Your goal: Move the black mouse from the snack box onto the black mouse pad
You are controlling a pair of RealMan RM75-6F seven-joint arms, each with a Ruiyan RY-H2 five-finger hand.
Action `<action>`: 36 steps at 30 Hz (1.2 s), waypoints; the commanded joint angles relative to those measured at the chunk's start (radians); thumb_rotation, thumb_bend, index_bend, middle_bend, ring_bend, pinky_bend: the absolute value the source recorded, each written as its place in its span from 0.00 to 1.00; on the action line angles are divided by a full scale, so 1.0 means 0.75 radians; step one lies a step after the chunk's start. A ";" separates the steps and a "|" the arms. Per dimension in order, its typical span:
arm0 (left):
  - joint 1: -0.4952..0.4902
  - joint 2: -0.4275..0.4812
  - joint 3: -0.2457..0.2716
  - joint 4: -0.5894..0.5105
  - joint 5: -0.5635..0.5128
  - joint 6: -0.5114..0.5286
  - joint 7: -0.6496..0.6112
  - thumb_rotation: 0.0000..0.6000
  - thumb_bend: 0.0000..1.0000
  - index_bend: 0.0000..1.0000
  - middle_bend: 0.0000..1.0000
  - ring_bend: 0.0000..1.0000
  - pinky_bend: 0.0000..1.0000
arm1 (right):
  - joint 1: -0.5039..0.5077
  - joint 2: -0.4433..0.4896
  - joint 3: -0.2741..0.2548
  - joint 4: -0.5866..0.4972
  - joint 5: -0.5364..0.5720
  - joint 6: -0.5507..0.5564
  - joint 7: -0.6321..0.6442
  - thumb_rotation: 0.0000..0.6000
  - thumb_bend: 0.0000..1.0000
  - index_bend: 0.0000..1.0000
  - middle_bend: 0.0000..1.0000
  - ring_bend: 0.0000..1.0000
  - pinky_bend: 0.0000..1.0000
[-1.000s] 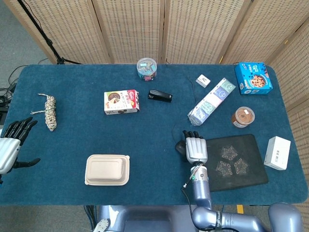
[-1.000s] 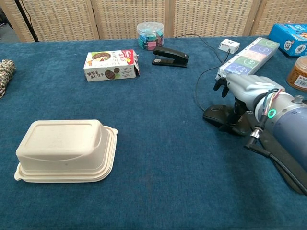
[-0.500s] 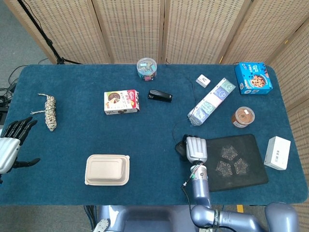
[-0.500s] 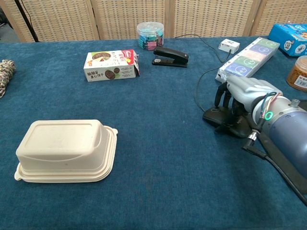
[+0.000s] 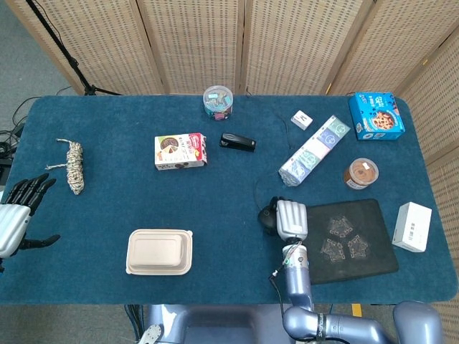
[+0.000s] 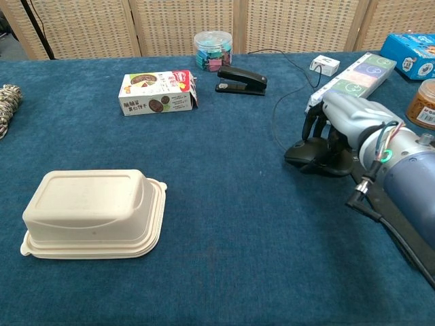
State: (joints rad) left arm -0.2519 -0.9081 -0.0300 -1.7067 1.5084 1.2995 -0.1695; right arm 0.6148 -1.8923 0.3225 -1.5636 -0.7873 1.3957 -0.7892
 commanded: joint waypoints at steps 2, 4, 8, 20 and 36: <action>-0.002 -0.001 0.003 -0.001 0.003 -0.005 0.003 1.00 0.04 0.00 0.00 0.00 0.00 | -0.012 0.046 0.029 -0.085 -0.042 0.062 0.001 1.00 0.22 0.49 0.54 0.48 0.58; -0.002 -0.001 0.005 -0.003 0.006 -0.008 0.006 1.00 0.04 0.00 0.00 0.00 0.00 | -0.022 0.077 0.050 -0.136 -0.048 0.094 -0.004 1.00 0.22 0.49 0.54 0.48 0.58; 0.001 -0.001 0.009 -0.006 0.012 -0.006 0.012 1.00 0.04 0.00 0.00 0.00 0.00 | -0.053 0.150 0.080 -0.222 -0.043 0.142 -0.007 1.00 0.23 0.49 0.54 0.48 0.58; 0.005 -0.006 0.018 -0.016 0.023 -0.004 0.035 1.00 0.04 0.00 0.00 0.00 0.00 | -0.272 0.406 0.076 -0.332 -0.004 0.230 0.180 1.00 0.26 0.49 0.54 0.48 0.58; -0.005 -0.022 0.017 -0.033 0.006 -0.029 0.091 1.00 0.04 0.00 0.00 0.00 0.00 | -0.511 0.474 -0.097 -0.238 -0.161 0.292 0.497 1.00 0.28 0.50 0.54 0.48 0.58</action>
State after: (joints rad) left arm -0.2552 -0.9243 -0.0170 -1.7315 1.5132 1.2781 -0.1012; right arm 0.2378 -1.5325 0.2568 -1.7481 -0.9000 1.6110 -0.4224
